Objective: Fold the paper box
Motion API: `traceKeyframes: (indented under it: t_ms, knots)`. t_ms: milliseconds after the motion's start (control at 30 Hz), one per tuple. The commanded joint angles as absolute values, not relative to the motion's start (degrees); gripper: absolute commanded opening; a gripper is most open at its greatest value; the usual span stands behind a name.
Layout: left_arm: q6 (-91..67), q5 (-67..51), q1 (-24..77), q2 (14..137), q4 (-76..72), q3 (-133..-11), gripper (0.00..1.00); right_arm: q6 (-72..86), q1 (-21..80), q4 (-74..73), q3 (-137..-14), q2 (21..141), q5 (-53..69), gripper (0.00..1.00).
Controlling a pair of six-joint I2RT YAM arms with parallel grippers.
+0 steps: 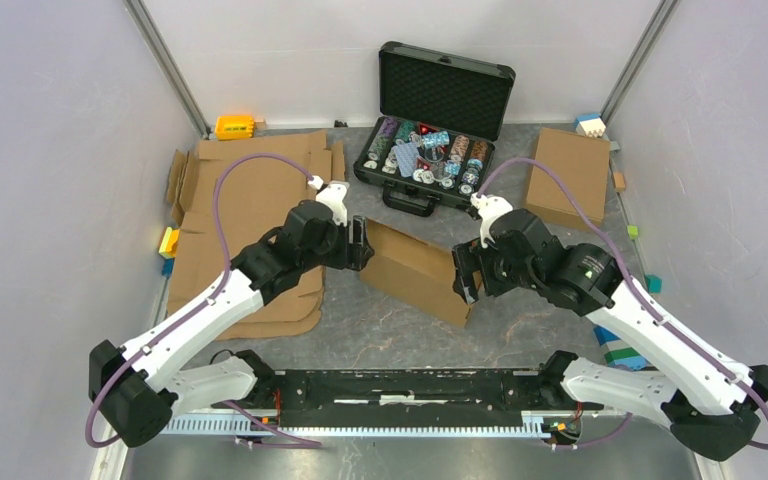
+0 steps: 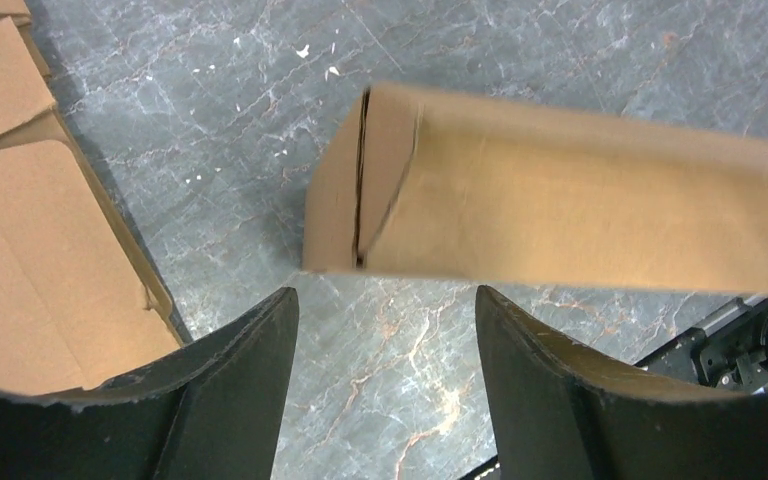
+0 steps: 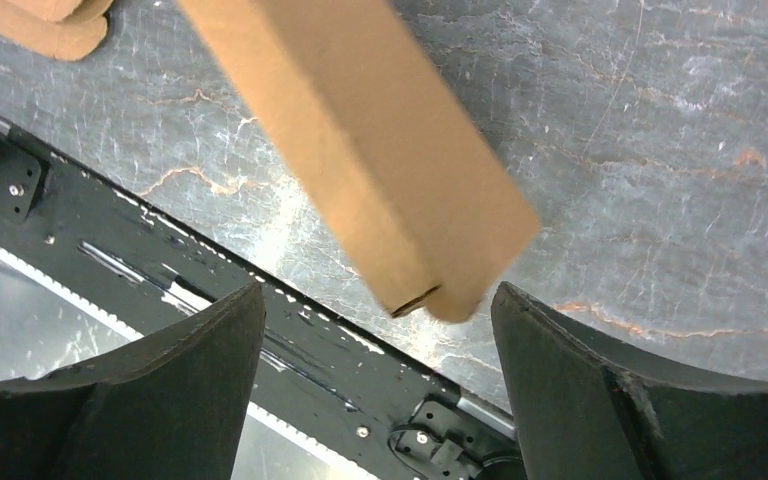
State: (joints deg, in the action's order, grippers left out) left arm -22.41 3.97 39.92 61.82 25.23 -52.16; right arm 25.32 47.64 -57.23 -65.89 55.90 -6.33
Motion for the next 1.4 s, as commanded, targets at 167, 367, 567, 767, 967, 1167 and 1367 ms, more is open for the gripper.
traceKeyframes:
  t_ms: [167,367,567,767,967,1167,1367]
  knots:
    - [-20.21,3.30,40.17,60.31,29.06,-55.97,0.71,13.12,47.81,-53.27,-71.95,55.57,-2.04,0.88]
    - [-19.95,4.21,40.08,56.93,32.33,-58.87,0.71,9.07,47.81,-51.49,-73.54,56.69,-5.90,0.84]
    - [-20.70,2.24,38.25,56.04,31.39,-62.51,0.36,7.14,47.81,-49.08,-71.83,56.43,-5.14,0.67]
    - [-20.40,-2.48,36.92,62.27,28.82,-68.53,0.02,6.82,47.86,-47.59,-69.35,54.37,-9.87,0.40]
    - [-19.62,-4.17,36.94,68.59,25.14,-71.45,0.02,7.10,47.81,-46.45,-67.52,54.35,-10.37,0.00]
    - [-19.25,-4.39,36.96,71.48,23.39,-70.11,0.02,6.90,47.80,-46.97,-65.89,54.35,-7.54,0.00]
    - [-19.66,-4.46,36.91,70.22,22.84,-66.17,0.02,7.20,47.81,-47.55,-63.40,53.80,-6.30,0.00]
